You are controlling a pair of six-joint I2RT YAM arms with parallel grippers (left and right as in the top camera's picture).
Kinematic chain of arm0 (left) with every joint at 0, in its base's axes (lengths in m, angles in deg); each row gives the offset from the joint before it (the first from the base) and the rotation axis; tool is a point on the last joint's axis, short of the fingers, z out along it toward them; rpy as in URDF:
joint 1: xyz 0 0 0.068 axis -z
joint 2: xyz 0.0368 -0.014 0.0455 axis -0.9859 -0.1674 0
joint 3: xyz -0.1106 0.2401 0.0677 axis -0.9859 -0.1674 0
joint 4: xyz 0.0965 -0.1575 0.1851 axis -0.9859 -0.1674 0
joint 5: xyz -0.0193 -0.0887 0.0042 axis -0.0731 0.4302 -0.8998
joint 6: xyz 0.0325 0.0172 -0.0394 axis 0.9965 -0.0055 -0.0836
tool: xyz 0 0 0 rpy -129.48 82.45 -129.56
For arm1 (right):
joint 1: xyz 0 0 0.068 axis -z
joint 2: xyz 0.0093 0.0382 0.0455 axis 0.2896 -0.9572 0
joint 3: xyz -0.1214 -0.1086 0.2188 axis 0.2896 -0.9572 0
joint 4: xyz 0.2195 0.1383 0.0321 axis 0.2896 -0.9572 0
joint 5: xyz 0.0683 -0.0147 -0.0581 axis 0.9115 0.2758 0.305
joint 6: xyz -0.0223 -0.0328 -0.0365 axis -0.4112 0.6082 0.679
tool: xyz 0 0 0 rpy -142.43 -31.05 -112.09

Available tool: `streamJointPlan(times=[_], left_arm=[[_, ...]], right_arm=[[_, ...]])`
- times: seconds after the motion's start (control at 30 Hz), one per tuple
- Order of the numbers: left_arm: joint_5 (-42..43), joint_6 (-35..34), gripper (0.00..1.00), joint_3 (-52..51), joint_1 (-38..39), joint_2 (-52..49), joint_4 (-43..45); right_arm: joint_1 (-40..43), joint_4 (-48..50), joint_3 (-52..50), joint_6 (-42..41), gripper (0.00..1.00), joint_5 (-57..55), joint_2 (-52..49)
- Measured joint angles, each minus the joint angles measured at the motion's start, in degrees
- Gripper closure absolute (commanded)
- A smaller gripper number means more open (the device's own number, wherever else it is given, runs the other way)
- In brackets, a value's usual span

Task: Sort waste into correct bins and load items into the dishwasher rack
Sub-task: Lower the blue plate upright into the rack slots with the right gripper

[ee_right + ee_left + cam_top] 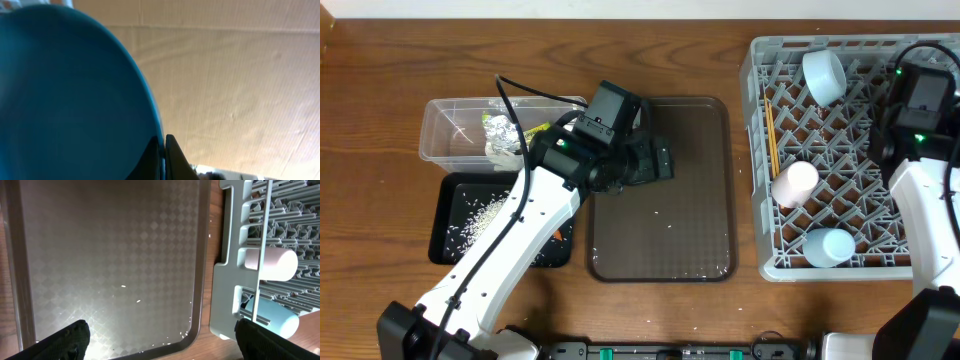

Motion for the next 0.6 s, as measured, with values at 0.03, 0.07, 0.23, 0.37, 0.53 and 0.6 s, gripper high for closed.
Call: streamJointPlan(times=[0.03,0.07,0.23,0.37,0.53,0.6], left_arm=[[0.0,0.0,0.05,0.0,0.0,0.0,0.0],[0.0,0.0,0.05,0.0,0.0,0.0,0.0],[0.0,0.0,0.05,0.0,0.0,0.0,-0.02],[0.02,0.0,0.05,0.0,0.0,0.0,0.02],[0.0,0.0,0.05,0.0,0.0,0.0,-0.02],[0.0,0.0,0.05,0.0,0.0,0.0,-0.04]], right_arm=[[-0.55,-0.11,0.0,0.22,0.99,0.31,0.0],[-0.85,-0.28,0.0,0.44,0.99,0.57,0.0],[-2.93,-3.13,0.0,1.09,0.99,2.95,0.13],[-4.44,-6.6,-0.61,1.38,0.98,7.93,0.11],[-6.86,-7.3,-0.87,0.72,0.68,13.66,0.07],[-8.15,-7.32,-1.16,0.44,0.01,15.41,0.04]])
